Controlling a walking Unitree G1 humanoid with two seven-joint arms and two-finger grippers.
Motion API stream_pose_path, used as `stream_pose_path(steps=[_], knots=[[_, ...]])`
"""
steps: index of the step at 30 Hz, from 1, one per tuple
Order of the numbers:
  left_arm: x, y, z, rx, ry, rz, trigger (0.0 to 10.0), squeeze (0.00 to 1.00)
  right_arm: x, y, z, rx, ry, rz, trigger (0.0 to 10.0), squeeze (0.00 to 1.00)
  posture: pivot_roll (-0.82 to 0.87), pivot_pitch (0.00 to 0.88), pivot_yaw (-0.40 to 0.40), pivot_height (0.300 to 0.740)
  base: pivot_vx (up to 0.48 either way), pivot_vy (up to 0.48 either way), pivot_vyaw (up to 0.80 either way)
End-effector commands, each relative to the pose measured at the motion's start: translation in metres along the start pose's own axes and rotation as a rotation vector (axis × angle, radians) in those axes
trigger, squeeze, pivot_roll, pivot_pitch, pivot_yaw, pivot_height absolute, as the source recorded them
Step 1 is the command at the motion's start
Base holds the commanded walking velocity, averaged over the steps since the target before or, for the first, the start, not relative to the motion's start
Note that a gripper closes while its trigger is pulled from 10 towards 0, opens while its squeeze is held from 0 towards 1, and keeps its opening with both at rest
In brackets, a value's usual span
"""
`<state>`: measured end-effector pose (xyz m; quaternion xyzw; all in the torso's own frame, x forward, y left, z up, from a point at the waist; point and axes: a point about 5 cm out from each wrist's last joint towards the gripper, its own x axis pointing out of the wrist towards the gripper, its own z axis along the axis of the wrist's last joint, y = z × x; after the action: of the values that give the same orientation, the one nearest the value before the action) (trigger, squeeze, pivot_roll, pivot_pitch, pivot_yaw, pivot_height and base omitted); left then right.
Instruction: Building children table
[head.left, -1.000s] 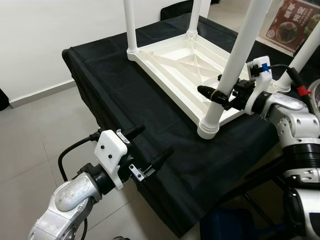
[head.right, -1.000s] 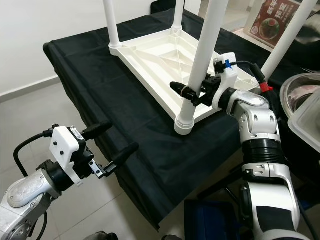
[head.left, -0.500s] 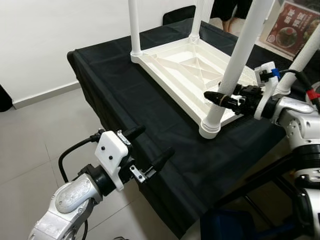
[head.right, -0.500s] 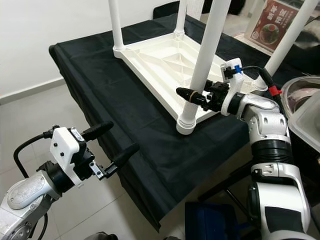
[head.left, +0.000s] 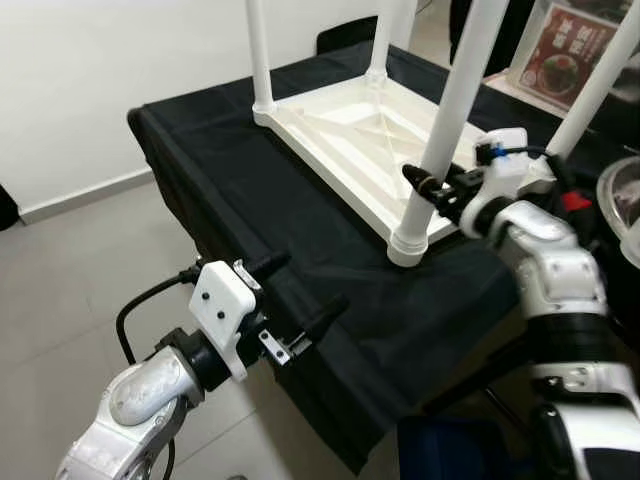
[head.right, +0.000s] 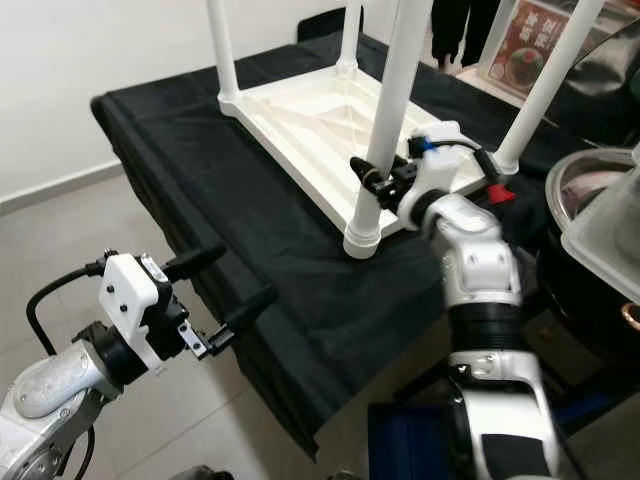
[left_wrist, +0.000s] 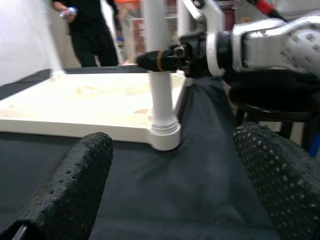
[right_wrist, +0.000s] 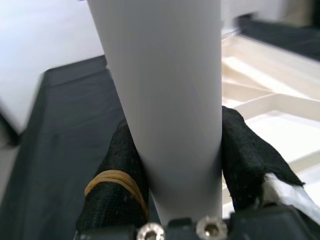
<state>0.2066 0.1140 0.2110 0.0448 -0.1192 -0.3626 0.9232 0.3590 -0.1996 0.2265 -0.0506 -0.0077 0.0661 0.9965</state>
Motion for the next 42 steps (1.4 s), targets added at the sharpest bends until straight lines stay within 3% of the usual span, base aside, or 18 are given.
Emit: stream_pose_path(steps=[1, 2, 5, 10, 11, 13, 17, 18, 20, 21, 28, 31, 33, 35, 36, 42], knots=[[-0.002, 0.000, -0.002, -0.001, 0.018, -0.005, 10.0, 0.00, -0.012, -0.009, -0.017, -0.044, 0.074, -0.165, 0.0, 0.00, 0.02, 0.116, -0.050, 0.740, 0.000, 0.000, 0.00], [-0.002, 0.000, -0.002, -0.001, 0.018, -0.005, 10.0, 0.00, -0.012, -0.009, -0.017, -0.044, 0.074, -0.165, 0.0, 0.00, 0.02, 0.116, -0.050, 0.740, 0.000, 0.000, 0.00], [-0.001, 0.000, -0.002, 0.000, 0.016, -0.008, 10.0, 0.00, -0.016, 0.014, -0.020, -0.009, 0.074, -0.115, 0.0, 0.00, 0.01, 0.117, -0.050, 0.740, 0.000, 0.000, 0.00], [0.000, 0.000, -0.003, -0.002, 0.015, -0.010, 10.0, 0.00, -0.015, 0.023, -0.017, -0.011, 0.080, -0.082, 0.0, 0.00, 0.01, 0.112, -0.054, 0.740, 0.000, 0.000, 0.00], [0.000, -0.001, -0.002, -0.003, 0.013, -0.010, 10.0, 0.00, -0.014, 0.028, -0.015, -0.012, 0.094, -0.025, 10.0, 0.00, 0.01, 0.122, -0.051, 0.740, 0.000, 0.000, 0.00], [0.000, -0.001, -0.002, -0.004, 0.012, -0.011, 10.0, 0.00, -0.013, 0.035, 0.000, -0.026, 0.074, 0.093, 10.0, 0.00, 0.01, 0.124, -0.050, 0.740, 0.000, 0.000, 0.00], [0.000, -0.001, -0.002, -0.004, 0.013, -0.011, 10.0, 0.00, -0.011, 0.034, 0.015, 0.005, 0.034, 0.155, 10.0, 0.00, 0.00, 0.127, -0.052, 0.740, 0.000, 0.000, 0.00], [0.000, -0.001, -0.002, -0.004, 0.013, -0.011, 10.0, 0.00, -0.011, 0.033, 0.019, 0.004, 0.026, 0.166, 10.0, 0.77, 0.00, 0.127, -0.052, 0.740, 0.000, 0.000, 0.00], [0.000, -0.001, -0.001, -0.005, 0.012, -0.011, 10.0, 0.00, -0.010, 0.029, 0.025, 0.017, 0.011, 0.177, 10.0, 0.77, 0.00, 0.127, -0.053, 0.740, 0.000, 0.000, 0.00], [0.000, -0.001, -0.002, -0.005, 0.013, -0.012, 10.0, 0.00, -0.010, 0.023, 0.032, 0.017, -0.009, 0.203, 10.0, 1.00, 0.00, 0.129, -0.052, 0.740, 0.000, 0.000, 0.00], [0.001, -0.002, -0.002, -0.008, 0.014, -0.016, 10.0, 0.00, -0.012, 0.002, 0.051, 0.006, -0.065, 0.377, 10.0, 1.00, 0.00, 0.131, -0.054, 0.740, 0.000, 0.000, 0.00], [0.001, -0.002, -0.002, -0.009, 0.012, -0.015, 10.0, 0.00, -0.018, -0.007, 0.056, -0.014, -0.071, 0.473, 10.0, 1.00, 0.00, 0.131, -0.051, 0.740, 0.000, 0.000, 0.00], [0.001, -0.002, -0.002, -0.008, 0.012, -0.015, 10.0, 0.00, -0.028, -0.011, 0.058, -0.024, -0.064, 0.618, 10.0, 1.00, 0.00, 0.130, -0.054, 0.740, 0.000, 0.000, 0.00], [0.001, -0.002, -0.002, -0.008, 0.013, -0.016, 10.0, 0.00, -0.031, -0.013, 0.058, -0.033, -0.058, 0.655, 10.0, 1.00, 0.00, 0.130, -0.054, 0.740, 0.000, 0.000, 0.00], [0.001, -0.002, -0.002, -0.008, 0.012, -0.015, 10.0, 0.00, -0.034, -0.017, 0.057, -0.041, -0.046, 0.692, 10.0, 0.00, 0.00, 0.129, -0.053, 0.740, 0.000, 0.000, 0.00], [0.002, -0.003, -0.002, -0.008, 0.010, -0.020, 10.0, 0.00, -0.030, -0.027, 0.051, -0.008, -0.036, 0.681, 10.0, 0.00, 0.00, 0.129, -0.052, 0.740, 0.000, 0.000, 0.00]])
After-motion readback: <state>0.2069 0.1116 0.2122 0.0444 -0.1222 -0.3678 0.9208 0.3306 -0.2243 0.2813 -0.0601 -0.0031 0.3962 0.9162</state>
